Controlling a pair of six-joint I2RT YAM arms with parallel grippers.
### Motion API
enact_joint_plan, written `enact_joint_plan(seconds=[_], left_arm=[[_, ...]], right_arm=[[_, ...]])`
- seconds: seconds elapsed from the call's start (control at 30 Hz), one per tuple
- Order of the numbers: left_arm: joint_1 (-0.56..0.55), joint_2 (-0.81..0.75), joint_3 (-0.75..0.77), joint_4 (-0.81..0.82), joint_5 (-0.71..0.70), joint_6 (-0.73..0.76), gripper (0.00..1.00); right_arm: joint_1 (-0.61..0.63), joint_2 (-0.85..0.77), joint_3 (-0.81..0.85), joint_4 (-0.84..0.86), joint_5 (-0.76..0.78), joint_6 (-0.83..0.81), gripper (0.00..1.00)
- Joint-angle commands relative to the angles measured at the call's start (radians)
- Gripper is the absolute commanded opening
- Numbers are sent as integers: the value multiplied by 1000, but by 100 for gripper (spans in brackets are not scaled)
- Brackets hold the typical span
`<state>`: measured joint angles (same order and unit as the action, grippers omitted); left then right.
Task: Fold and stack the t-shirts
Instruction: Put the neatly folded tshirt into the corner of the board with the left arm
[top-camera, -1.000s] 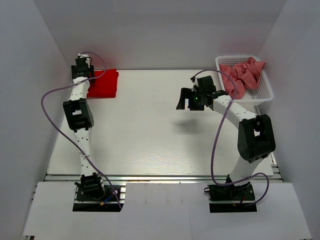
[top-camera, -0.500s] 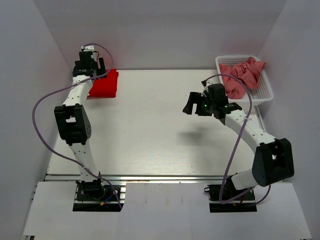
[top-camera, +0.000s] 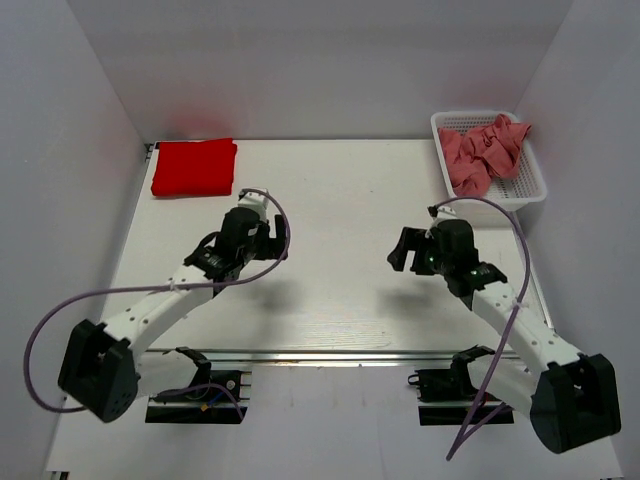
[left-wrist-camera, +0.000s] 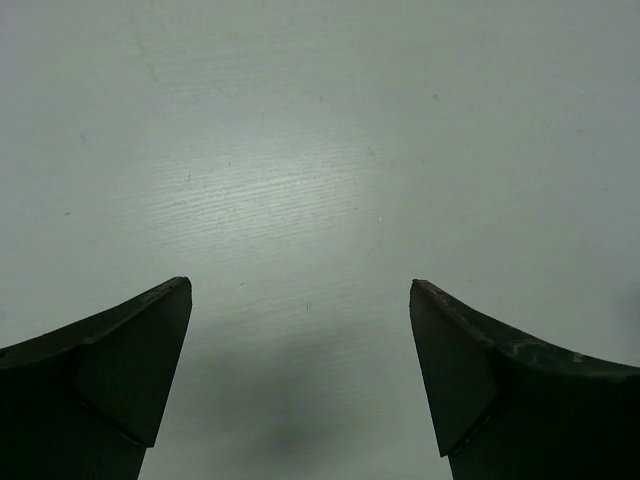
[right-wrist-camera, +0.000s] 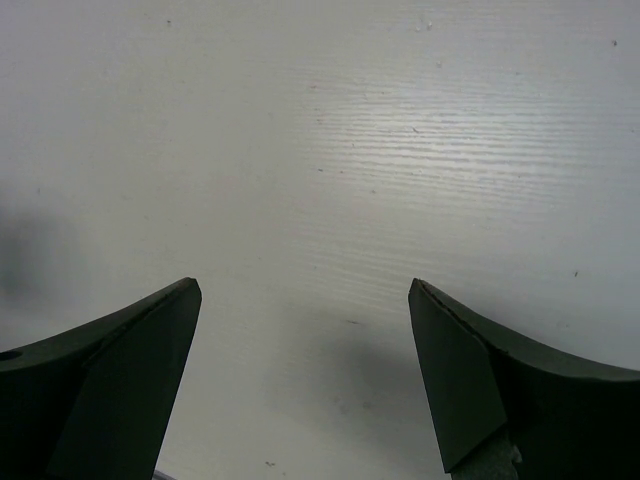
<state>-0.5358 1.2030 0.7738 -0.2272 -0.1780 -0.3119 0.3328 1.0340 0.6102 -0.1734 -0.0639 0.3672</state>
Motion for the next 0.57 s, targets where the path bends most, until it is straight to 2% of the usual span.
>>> enact_joint_plan(seconds=[0.0,0.23,0.43,0.53], left_arm=[[-30,-100,5,-27,-129,-42,100],[-61,-190,-31,-40,-173,-42,100],[-81,-200,-61,-40,-204,-52,100],[-81,-200,-61,-31,-195,-52,100]], right_arm=[[-6,-57,-47,63,42,18,90],[-6,-118,-67,98,-13,32,90],[-3,-91,-50,83,-50,21,90],[-5,-98,-70,132,-86,12,90]])
